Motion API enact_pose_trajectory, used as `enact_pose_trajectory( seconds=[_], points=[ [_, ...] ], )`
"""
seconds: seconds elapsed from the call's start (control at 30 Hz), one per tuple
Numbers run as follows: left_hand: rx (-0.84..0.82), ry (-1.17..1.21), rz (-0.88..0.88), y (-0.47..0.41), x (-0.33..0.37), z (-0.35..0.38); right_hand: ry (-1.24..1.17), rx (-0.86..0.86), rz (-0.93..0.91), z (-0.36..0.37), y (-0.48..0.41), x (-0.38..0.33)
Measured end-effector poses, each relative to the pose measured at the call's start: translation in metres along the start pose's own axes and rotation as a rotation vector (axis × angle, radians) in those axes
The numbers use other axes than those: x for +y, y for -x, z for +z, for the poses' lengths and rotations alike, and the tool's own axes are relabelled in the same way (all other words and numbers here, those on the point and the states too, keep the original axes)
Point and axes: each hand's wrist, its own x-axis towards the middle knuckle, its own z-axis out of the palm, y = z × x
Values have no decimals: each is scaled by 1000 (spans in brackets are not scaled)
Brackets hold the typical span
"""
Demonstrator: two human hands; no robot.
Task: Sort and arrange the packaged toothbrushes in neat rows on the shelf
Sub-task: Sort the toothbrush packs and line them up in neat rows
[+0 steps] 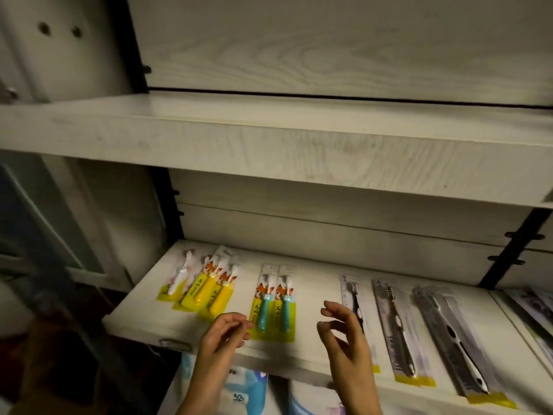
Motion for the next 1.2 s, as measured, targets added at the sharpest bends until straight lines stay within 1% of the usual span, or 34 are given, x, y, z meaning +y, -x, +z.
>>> enact_pose_trajectory(
  seconds=[0.07, 0.2, 0.27, 0.37, 0.47, 0.57, 0.63, 0.7, 0.77, 0.83, 0.9, 1.0, 1.2],
  points=[
    [-5, 2, -13, -12, -1, -24, -1, -1, 6, 26, 1, 0],
    [-56, -9, -40, -45, 1, -82, -65, 82, 36, 88, 1, 2],
    [-47, -17, -41, -60, 0, -111, -98, 104, 53, 121, 4, 2],
    [-22, -47, -48, -78, -6, -147, -93, 92, 59, 158, 13, 5],
    [-10, -108, -46, -92, -13, -166, -58, 78, 70, 175, 19, 9],
    [-12, -234, -11, -106, -17, -168, -24, 100, 85, 181, 18, 12],
    [-20, -360, 19, -120, -16, -157, 0, 93, 99, 184, 18, 14],
    [-69, -597, 37, -134, -13, -139, 23, 78, 106, 185, 18, 14],
    [-98, -907, 49, -148, -15, -122, 39, 69, 112, 184, 18, 13],
    [-96, -1107, -8, -154, -15, -110, 44, 70, 124, 182, 16, 12],
    [-115, -1238, -34, -156, -16, -105, 55, 64, 136, 180, 13, 13],
    [-111, -1343, -5, -159, -20, -102, 78, 51, 144, 178, 10, 13],
    [-77, -1264, 21, -158, -19, -103, 125, 26, 150, 177, 5, 20]
  ],
)
